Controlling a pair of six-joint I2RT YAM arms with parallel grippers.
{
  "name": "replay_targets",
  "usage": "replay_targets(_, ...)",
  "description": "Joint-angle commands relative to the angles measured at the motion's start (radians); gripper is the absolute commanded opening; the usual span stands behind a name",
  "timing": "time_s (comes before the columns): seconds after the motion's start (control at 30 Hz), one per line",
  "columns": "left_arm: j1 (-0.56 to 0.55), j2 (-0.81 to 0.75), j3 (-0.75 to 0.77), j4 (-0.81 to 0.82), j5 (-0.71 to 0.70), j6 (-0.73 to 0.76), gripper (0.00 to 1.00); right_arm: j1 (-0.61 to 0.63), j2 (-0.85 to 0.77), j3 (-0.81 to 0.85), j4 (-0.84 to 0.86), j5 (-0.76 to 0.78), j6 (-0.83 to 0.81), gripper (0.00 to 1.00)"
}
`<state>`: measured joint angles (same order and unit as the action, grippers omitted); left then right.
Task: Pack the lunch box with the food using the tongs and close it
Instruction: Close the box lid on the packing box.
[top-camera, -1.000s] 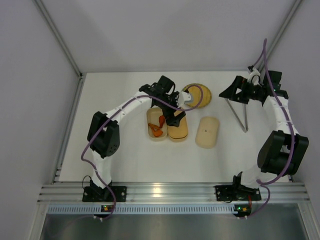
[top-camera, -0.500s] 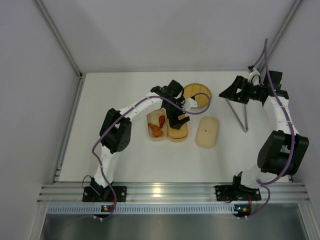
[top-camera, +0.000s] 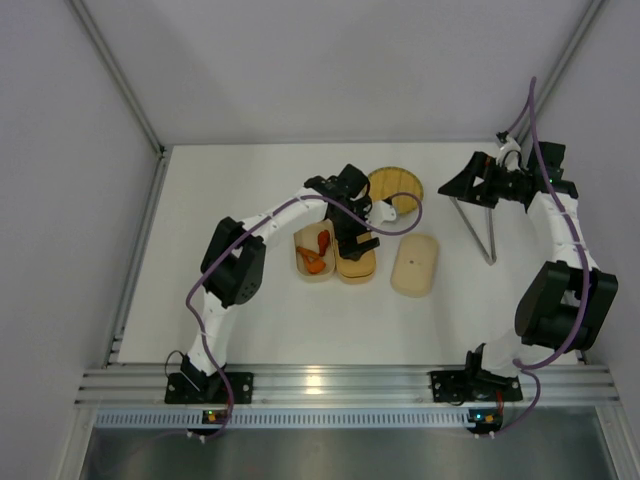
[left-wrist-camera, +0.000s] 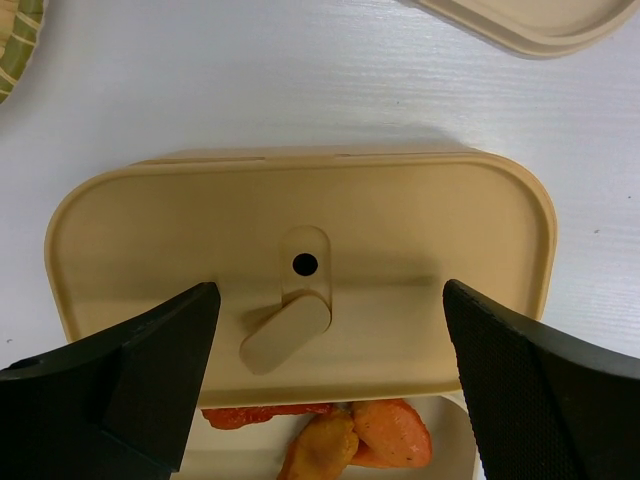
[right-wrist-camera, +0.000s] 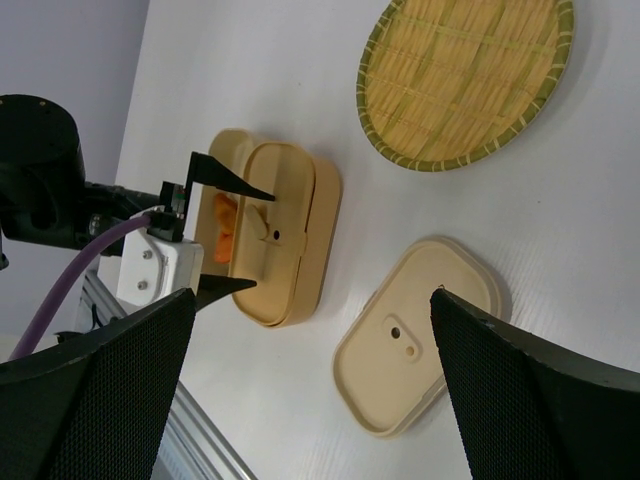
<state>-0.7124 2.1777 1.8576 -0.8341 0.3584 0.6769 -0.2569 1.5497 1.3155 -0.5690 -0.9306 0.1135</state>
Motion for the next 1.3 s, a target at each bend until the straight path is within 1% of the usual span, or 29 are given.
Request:
replay_targets(0.0, -0.013, 0.057, -0.072, -0.072, 0.036, 0.006, 0.98, -0.018, 0.004, -0.005, 0.011, -0.027, -0.031, 0.99)
replay_targets(0.37, -0.019, 0.08, -0.097, -0.166, 0.108, 0.021, 0.98, -0.018, 0.013, -0.002, -0.002, -0.028, -0.041, 0.99)
replay_targets(0.6, -0.019, 0.022, -0.117, -0.163, 0.106, 0.001, 0.98, -0.016, 0.01, -0.002, -0.005, -0.028, -0.044, 0.99)
replay_targets(0.7, -0.019, -0.013, -0.072, -0.157, 0.091, -0.02, 0.98, -0.016, 0.013, -0.001, 0.011, -0.028, -0.035, 0.99)
replay_targets(0.9, -0.018, -0.048, 0.113, -0.154, 0.065, -0.065, 0.98, -0.004, 0.042, 0.013, 0.035, -0.028, -0.012, 0.98)
replay_targets(0.97, -0.015, -0.064, 0.179, -0.137, 0.063, -0.089, 0.98, 0.001, 0.053, 0.021, 0.035, -0.024, -0.012, 0.98)
replay_targets(1.07, 0.004, -0.091, 0.238, -0.082, 0.068, -0.146, 0.98, 0.016, 0.067, 0.033, 0.041, -0.01, -0.012, 0.97)
replay_targets(1.2, 0.076, -0.121, 0.25, 0.01, 0.102, -0.255, 0.98, 0.051, 0.085, 0.05, 0.046, 0.024, -0.012, 0.95)
replay_targets(1.27, 0.105, -0.108, 0.262, 0.03, 0.116, -0.286, 0.94, 0.067, 0.102, 0.059, 0.054, 0.042, -0.003, 0.94)
